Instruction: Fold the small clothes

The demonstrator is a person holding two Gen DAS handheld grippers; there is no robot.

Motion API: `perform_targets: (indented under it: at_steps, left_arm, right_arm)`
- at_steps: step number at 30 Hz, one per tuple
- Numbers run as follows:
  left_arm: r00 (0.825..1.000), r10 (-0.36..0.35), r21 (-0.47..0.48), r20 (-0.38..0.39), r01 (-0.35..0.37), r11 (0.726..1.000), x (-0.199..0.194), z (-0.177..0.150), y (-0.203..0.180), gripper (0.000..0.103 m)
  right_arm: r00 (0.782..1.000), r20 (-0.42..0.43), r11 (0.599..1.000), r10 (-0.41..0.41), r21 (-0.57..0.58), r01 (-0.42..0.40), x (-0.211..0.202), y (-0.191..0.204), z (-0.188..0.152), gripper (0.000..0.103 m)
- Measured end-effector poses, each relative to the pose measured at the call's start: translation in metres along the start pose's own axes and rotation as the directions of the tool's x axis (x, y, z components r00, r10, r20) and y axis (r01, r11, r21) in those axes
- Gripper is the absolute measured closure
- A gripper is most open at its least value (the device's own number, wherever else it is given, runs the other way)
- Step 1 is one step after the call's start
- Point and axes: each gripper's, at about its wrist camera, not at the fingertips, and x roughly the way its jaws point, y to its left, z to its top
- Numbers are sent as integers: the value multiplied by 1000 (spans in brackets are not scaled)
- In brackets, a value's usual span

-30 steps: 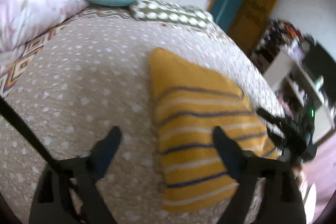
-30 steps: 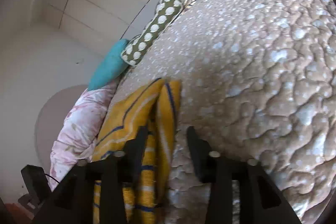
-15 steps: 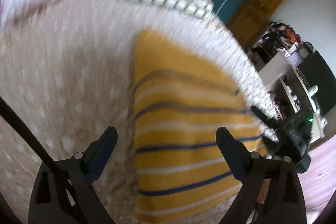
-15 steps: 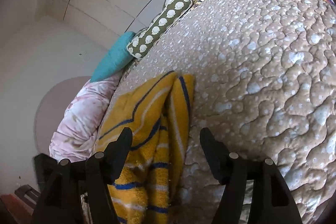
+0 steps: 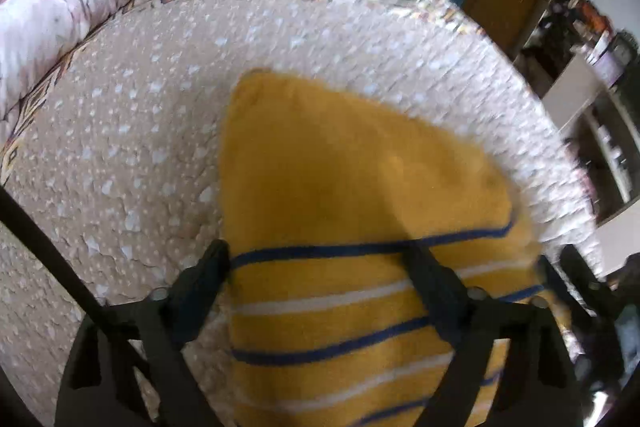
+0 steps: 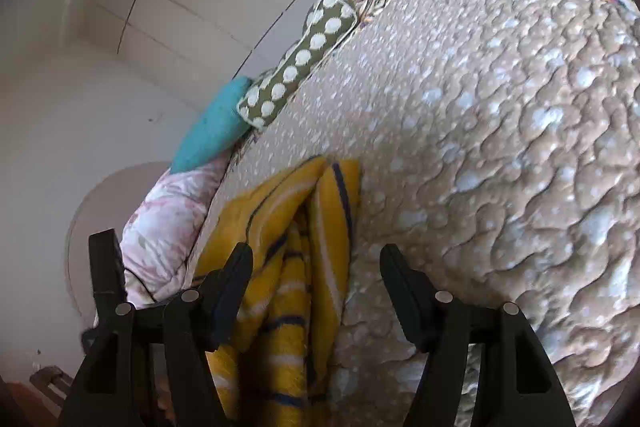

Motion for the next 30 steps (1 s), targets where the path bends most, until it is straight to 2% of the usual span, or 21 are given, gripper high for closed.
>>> perform_targets:
  at_steps: [3, 4, 6, 9, 11, 12, 13, 14, 16, 19, 22, 25, 28, 30]
  left_arm:
    - [997, -15, 58, 71, 11, 998, -19, 3, -18, 17]
    - [997, -20, 81, 75, 14, 997, -21, 4, -26, 17]
    - [997, -24, 142, 67, 15, 990, -13, 10, -44, 17]
    - [999, -9, 223, 36, 1, 975, 9, 13, -76, 17]
    - [997, 65, 294, 37, -73, 953, 33, 17, -95, 15]
    - [994, 98, 315, 40, -106, 943, 40, 19, -102, 10]
    - [991, 129, 332, 39, -135, 934, 49, 22, -107, 8]
    - [990, 134, 331, 38, -139, 933, 54, 25, -109, 8]
    - [994, 106, 305, 31, -111, 946, 50, 34, -110, 12]
    - [999, 11, 247, 39, -21, 969, 34, 32, -104, 12]
    - [998, -51, 215, 48, 40, 976, 14, 2, -93, 12]
    - [993, -78, 224, 94, 55, 973, -13, -46, -74, 12]
    - [989, -91, 239, 114, 61, 969, -36, -87, -54, 13]
    - [990, -66, 281, 125, 28, 959, -48, -111, -50, 13]
  right_arm:
    - [995, 100, 999, -30, 30, 27, -22, -5, 7, 34]
    - [991, 130, 998, -26, 53, 19, -30, -9, 9, 37]
    - [987, 157, 996, -26, 83, 13, -39, -15, 13, 49]
    - [987, 159, 994, -20, 113, 2, -44, -23, 15, 55]
    - [989, 147, 993, -13, 114, -4, -42, -22, 16, 55]
    - [990, 141, 994, -11, 108, -4, -41, -21, 16, 55]
    - [991, 136, 995, -10, 101, -4, -39, -19, 16, 55]
    - [991, 132, 996, -11, 91, -1, -37, -18, 16, 55]
    - [992, 128, 997, -20, 81, 10, -34, -16, 17, 55]
    - [992, 127, 994, -14, 106, 1, -32, -21, 18, 55]
    - [988, 146, 994, 44, 97, -59, -37, -19, 19, 55]
    - [978, 167, 992, 121, -2, -123, -46, 5, 17, 55]
    - [963, 101, 968, 249, -51, -245, -42, 29, 12, 55]
    - [952, 23, 951, 305, -63, -303, -32, 43, 4, 55]
